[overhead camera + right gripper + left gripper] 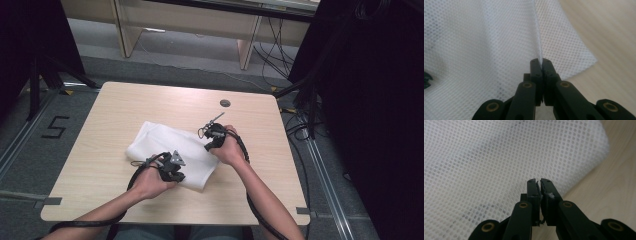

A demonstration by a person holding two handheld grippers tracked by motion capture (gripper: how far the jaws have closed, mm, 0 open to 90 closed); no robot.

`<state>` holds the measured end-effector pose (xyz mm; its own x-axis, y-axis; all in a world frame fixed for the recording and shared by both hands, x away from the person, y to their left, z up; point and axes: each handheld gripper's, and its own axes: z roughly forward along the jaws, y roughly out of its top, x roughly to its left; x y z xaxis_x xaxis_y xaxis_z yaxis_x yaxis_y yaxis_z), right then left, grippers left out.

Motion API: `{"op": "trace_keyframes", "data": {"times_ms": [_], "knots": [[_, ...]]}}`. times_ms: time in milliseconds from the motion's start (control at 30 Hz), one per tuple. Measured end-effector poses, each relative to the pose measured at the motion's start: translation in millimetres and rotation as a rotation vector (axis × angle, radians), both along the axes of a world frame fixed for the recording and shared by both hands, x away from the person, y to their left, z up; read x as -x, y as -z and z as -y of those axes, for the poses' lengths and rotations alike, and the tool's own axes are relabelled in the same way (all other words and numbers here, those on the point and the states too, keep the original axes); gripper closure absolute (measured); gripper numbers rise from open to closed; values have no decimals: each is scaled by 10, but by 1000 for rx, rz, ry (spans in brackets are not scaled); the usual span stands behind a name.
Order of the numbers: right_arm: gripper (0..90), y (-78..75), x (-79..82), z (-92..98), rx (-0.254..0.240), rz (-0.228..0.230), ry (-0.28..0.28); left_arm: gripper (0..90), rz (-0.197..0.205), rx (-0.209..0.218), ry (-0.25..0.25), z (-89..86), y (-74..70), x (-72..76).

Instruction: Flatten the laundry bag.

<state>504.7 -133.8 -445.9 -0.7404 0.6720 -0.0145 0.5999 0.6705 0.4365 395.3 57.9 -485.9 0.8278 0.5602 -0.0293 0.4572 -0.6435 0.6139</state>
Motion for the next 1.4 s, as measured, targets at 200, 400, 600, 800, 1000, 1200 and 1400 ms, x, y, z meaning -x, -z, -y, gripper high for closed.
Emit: {"op": "trace_keyframes", "data": {"times_ms": [200, 400, 600, 800, 1000, 1200, 1400], "knots": [[895, -265, 85, 63, -33, 26, 24, 862, -30, -25, 43, 136, 68, -8], [892, -450, 220, 132, -105, 90, -22, 870, -3, -45, 51, 287, 107, -131], [890, -621, 372, 174, -167, 93, -28, 865, -5, -31, 19, 420, 108, -285], [889, -705, 491, 214, -172, 133, -34, 855, 6, -23, 8, 277, 15, -282], [889, -662, 645, 197, -153, 191, -106, 850, 19, -23, -64, -289, -61, -198], [888, -596, 790, 158, -147, 205, -159, 840, 18, 11, -175, -913, -89, -63], [885, -560, 959, 114, -188, 185, -185, 816, 18, 63, -290, -1388, -118, 88]]}}
